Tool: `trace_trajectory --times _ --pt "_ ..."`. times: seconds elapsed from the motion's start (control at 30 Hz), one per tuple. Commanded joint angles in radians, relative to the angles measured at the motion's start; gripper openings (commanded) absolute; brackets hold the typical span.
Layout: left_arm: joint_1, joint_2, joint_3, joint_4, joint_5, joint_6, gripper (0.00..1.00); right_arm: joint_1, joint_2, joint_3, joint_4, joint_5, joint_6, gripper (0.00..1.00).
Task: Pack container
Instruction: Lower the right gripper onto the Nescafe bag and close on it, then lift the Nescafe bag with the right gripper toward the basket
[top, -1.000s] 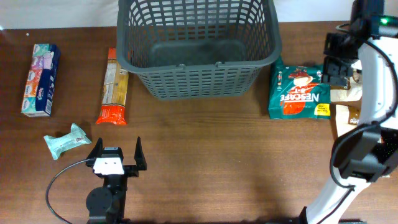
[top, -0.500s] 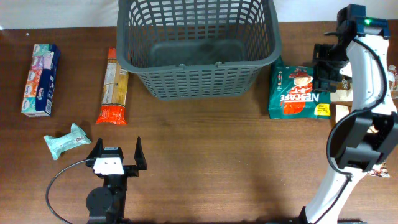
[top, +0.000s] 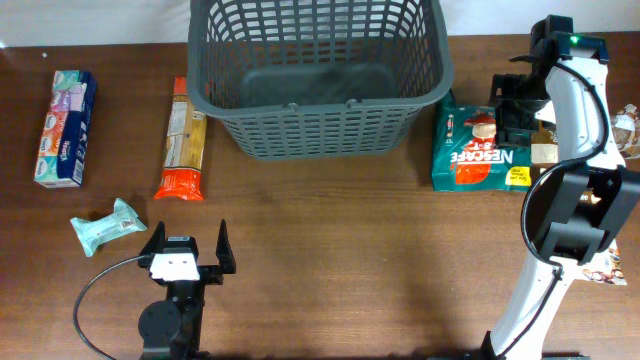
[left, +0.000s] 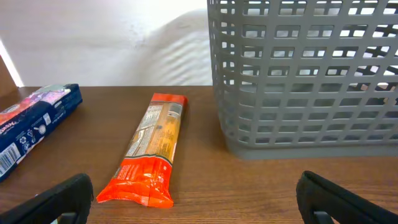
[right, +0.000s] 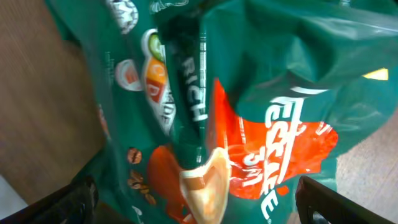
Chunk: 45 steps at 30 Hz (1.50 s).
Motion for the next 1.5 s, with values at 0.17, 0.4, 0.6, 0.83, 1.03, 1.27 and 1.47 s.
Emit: trace_trajectory --times 0.17,0.4,0.6,0.83,1.03,1.27,1.47 --pt "0.002 -0.01 -0.005 -0.001 0.011 0.016 0.99 0.004 0.008 0.01 -0.002 0.045 -0.024 0.99" --pt "0.002 -0.01 -0.005 -0.001 0.011 0.016 0.99 0.004 0.008 0.004 -0.002 0.079 -0.013 0.99" --pt "0.002 -0.01 -0.005 -0.001 0.011 0.016 0.99 0.005 0.035 0.003 0.016 0.082 -0.014 0.99" --pt "0.002 -0.01 -0.005 -0.001 0.011 0.016 0.99 0.022 0.106 0.003 0.038 0.036 -0.059 0.99" --pt "0.002 -0.01 -0.005 -0.001 0.011 0.016 0.99 0.043 0.142 0.003 0.039 0.044 -0.059 0.99" --pt "0.002 -0.01 -0.005 -0.001 0.011 0.016 0.99 0.045 0.175 0.001 0.032 0.041 -0.059 0.99" --pt "0.002 -0.01 -0.005 -0.001 0.011 0.016 0.99 0.045 0.175 0.001 0.032 0.049 -0.059 0.99"
